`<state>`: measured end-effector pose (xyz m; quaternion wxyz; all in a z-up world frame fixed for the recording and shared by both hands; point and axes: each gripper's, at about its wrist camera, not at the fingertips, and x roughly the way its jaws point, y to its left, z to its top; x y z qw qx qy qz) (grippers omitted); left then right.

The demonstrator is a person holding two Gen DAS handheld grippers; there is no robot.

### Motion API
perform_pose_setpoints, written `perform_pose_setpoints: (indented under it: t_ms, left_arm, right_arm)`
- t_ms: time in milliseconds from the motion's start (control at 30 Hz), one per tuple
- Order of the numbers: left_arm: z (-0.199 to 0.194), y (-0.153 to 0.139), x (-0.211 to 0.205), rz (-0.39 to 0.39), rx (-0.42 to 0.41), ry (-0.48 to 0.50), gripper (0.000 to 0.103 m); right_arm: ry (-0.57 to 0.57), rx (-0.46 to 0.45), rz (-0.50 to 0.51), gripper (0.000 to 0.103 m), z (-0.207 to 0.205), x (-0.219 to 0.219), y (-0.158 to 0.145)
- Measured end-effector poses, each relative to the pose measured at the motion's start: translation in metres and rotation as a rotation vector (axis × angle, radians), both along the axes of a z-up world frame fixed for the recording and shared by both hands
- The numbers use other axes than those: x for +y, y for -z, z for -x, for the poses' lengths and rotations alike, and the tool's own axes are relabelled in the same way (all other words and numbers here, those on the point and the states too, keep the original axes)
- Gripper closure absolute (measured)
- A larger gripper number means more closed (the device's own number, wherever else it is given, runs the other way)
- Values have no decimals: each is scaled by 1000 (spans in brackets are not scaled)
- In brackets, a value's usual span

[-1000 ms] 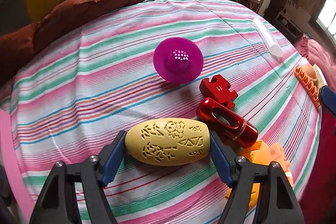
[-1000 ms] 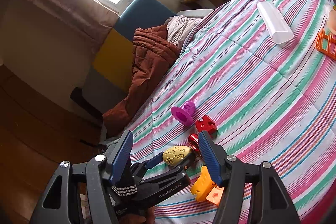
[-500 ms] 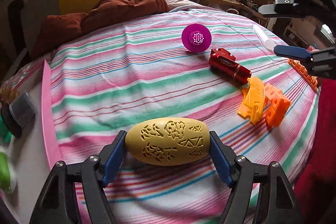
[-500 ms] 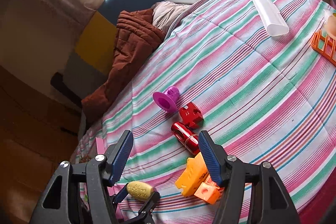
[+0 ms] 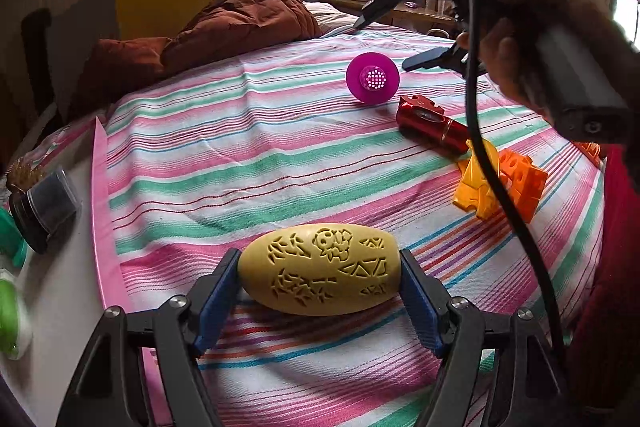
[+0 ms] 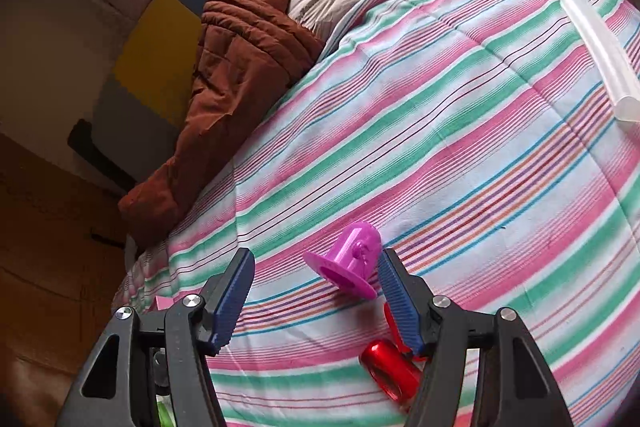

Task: Organize rigid objects
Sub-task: 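Grasp the magenta suction-cup toy with the right gripper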

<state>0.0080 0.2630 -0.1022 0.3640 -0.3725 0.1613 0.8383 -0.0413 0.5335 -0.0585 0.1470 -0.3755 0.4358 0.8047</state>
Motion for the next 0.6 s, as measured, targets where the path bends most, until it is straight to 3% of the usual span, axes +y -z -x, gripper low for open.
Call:
perform_pose_setpoints:
  t_ms: [133, 300, 467, 533, 600]
  left_arm:
    - [0, 1, 1, -5, 2, -1, 27]
    - [0, 1, 2, -13, -1, -6, 27]
    - [-2, 2, 4, -11, 4, -8, 27]
    - [-2, 2, 3, -12, 5, -9, 27]
    - [-2, 2, 3, -13, 6, -9, 27]
  right_arm:
    - [11, -44, 20, 37, 11, 3, 24]
    - [3, -27, 23, 33, 19, 7, 26]
    - [-66, -94, 7, 31, 34, -3, 35]
    - [-130, -121, -79, 48, 40, -13, 32]
    - [-169, -134, -103, 50, 44, -21, 34]
